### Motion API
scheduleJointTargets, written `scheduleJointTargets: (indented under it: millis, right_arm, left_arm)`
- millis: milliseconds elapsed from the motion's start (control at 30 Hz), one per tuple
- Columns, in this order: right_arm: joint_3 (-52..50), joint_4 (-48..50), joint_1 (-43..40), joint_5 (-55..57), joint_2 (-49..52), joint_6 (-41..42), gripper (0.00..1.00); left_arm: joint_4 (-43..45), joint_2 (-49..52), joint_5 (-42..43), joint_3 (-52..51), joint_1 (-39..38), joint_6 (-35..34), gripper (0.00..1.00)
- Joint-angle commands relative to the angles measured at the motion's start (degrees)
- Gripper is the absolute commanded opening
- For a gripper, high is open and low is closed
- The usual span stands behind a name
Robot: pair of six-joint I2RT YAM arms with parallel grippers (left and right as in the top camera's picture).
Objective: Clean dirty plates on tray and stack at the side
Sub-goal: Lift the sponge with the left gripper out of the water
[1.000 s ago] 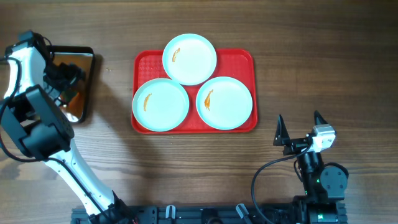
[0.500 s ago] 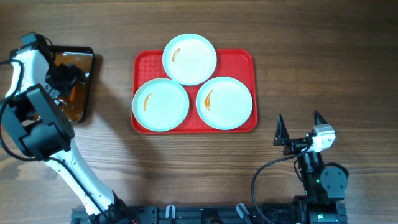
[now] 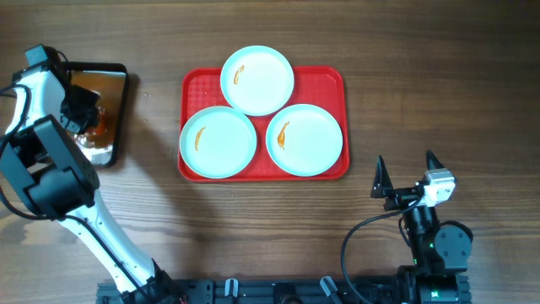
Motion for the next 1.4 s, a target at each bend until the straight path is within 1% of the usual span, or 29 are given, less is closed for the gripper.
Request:
scheduleJointTargets:
  millis: [0, 133, 167, 233, 333, 400, 433, 533, 667, 733, 800, 867, 933, 1000, 1067, 1100, 1167, 1233, 1333, 1367]
  right_arm:
    - [-0.09, 0.22, -0.35, -0.48, -0.31, -0.72, 1.0]
    - [-0.09, 0.22, -0.35, -0.48, -0.31, -0.72, 1.0]
    - [-0.09, 0.22, -0.35, -0.48, -0.31, -0.72, 1.0]
    - [-0.09, 0.22, -0.35, -0.46, -0.31, -0.72, 1.0]
    - [-0.09, 0.22, -0.35, -0.48, -0.31, -0.7, 1.0]
    - [-0.09, 0.22, -0.35, -0.48, -0.31, -0.7, 1.0]
    - [-0.09, 0.22, -0.35, -0.48, -0.31, -0.7, 1.0]
    - [-0.09, 0.22, -0.35, -0.46, -0.31, -0.72, 1.0]
    - [-0.09, 0.22, -0.35, -0.48, -0.31, -0.72, 1.0]
    - [-0.09, 0.22, -0.35, -0.48, -0.31, -0.72, 1.0]
    - [-0.09, 0.22, -0.35, -0.48, -0.31, -0.72, 1.0]
    - [-0.09, 0.22, -0.35, -0.48, -0.31, -0.72, 1.0]
    - [-0.09, 0.22, -0.35, -0.48, -0.31, -0.72, 1.0]
    - [-0.09, 0.22, -0.35, -0.48, -0.31, -0.7, 1.0]
    - [-0.09, 0.22, -0.35, -0.48, -0.31, -0.7, 1.0]
    - [-0.09, 0.22, -0.35, -0.48, -0.31, -0.72, 1.0]
    - [-0.09, 0.22, -0.35, -0.48, -0.31, -0.72, 1.0]
    - [-0.09, 0.22, -0.35, -0.48, -0.31, -0.72, 1.0]
    - [-0.09, 0.22, -0.35, -0.48, -0.31, -0.7, 1.0]
    - [-0.09, 0.22, -0.35, -0.48, -0.31, -0.7, 1.0]
  left_arm:
    - [-0.68, -2.67, 2.64, -0.72, 0.22, -0.5, 0.04]
    - [0.9, -11.5, 4.44, -0.57, 0.2, -0.5, 0.04]
    - [1.95, -14.99, 4.42, -0.57, 0.2, -0.5, 0.04]
    - [4.0, -18.67, 4.61, -0.57, 0.22, -0.48, 0.04]
    - [6.56, -19.54, 8.59, -0.66, 0.44, 0.57, 0.04]
    - [7.19, -17.05, 11.34, -0.74, 0.44, 0.55, 0.04]
    - [7.21, -15.02, 13.84, -0.74, 0.55, 0.48, 0.04]
    - [6.82, -8.66, 28.37, -0.74, 1.97, 0.5, 0.04]
    - [6.62, -9.22, 45.09, -0.72, 7.04, 0.26, 0.04]
    - [6.6, -9.42, 54.45, -0.72, 9.6, -3.26, 0.04]
    - [6.64, -9.42, 59.6, -0.72, 11.47, -6.71, 0.04]
    - [6.62, -9.42, 61.79, -0.72, 13.09, -7.63, 0.04]
    - [6.6, -9.42, 62.07, -0.72, 14.43, -7.65, 0.04]
    - [6.6, -9.42, 62.07, -0.72, 15.1, -11.28, 0.04]
    - [6.56, -9.42, 62.1, -0.72, 15.58, -22.69, 0.04]
    - [6.64, -9.42, 62.05, -0.72, 15.58, -25.53, 0.04]
    - [6.64, -9.42, 61.29, -0.72, 15.58, -25.59, 0.04]
    - [6.93, -9.42, 57.13, -0.72, 15.61, -25.59, 0.04]
    - [7.21, -9.42, 43.23, -0.74, 15.39, -25.42, 0.04]
    - [6.95, -9.4, 41.62, -0.74, 15.3, -24.76, 0.04]
